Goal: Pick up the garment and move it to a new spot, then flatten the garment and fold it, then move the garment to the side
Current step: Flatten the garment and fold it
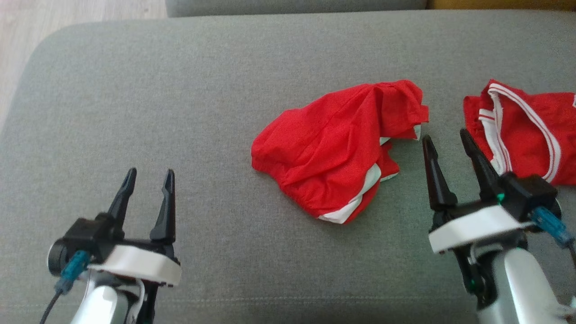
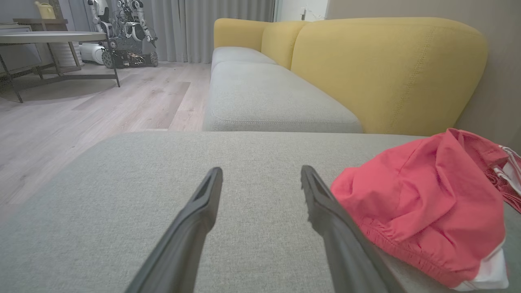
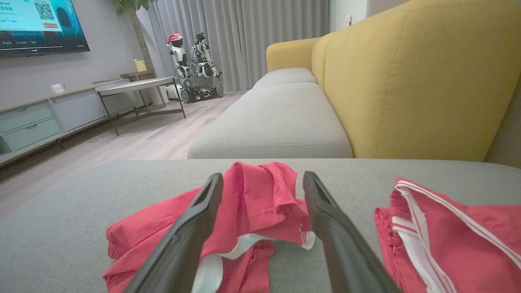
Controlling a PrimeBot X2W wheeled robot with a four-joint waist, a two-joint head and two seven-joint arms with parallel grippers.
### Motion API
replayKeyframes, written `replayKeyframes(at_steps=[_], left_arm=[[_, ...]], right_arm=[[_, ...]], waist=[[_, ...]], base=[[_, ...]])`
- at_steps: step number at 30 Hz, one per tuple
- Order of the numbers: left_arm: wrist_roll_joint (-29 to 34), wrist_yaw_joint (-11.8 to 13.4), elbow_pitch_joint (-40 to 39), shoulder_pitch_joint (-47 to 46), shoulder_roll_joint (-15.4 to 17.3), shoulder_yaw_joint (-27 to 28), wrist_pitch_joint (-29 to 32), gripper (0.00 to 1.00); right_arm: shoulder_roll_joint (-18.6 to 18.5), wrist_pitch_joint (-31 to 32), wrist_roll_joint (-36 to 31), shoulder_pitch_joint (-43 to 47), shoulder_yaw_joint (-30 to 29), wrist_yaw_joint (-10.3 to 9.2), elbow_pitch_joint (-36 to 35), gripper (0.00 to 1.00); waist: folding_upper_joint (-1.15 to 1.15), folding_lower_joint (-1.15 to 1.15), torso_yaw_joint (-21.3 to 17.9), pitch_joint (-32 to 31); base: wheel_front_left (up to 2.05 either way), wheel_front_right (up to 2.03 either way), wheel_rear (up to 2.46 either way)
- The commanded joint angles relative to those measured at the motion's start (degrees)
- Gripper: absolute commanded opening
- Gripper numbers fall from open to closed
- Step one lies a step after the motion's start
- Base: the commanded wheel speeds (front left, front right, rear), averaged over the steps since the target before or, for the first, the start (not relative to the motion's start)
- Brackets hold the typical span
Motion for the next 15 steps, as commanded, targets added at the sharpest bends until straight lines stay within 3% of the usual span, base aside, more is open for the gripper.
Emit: replayKeyframes(at_steps=[1,15], left_arm=[[0.07,0.44,-2.14,-0.74,0.73,2.34,-0.69,1.00],[-0.46,0.76,-2.50,0.50,1.05,1.48,0.14,1.00]], right_arm=[[0.24,1.01,0.32,0.55,0.53,-0.04,-3.77,1.00],[0.24,4.07,1.22,5.28,-1.15,-0.04,-8.72,1.00]], waist=[[0.00,0.00,-0.29,-0.91],[0.00,0.00,-0.37,-1.70]], base=[[0.00,0.00,0.00],[0.00,0.00,0.00]])
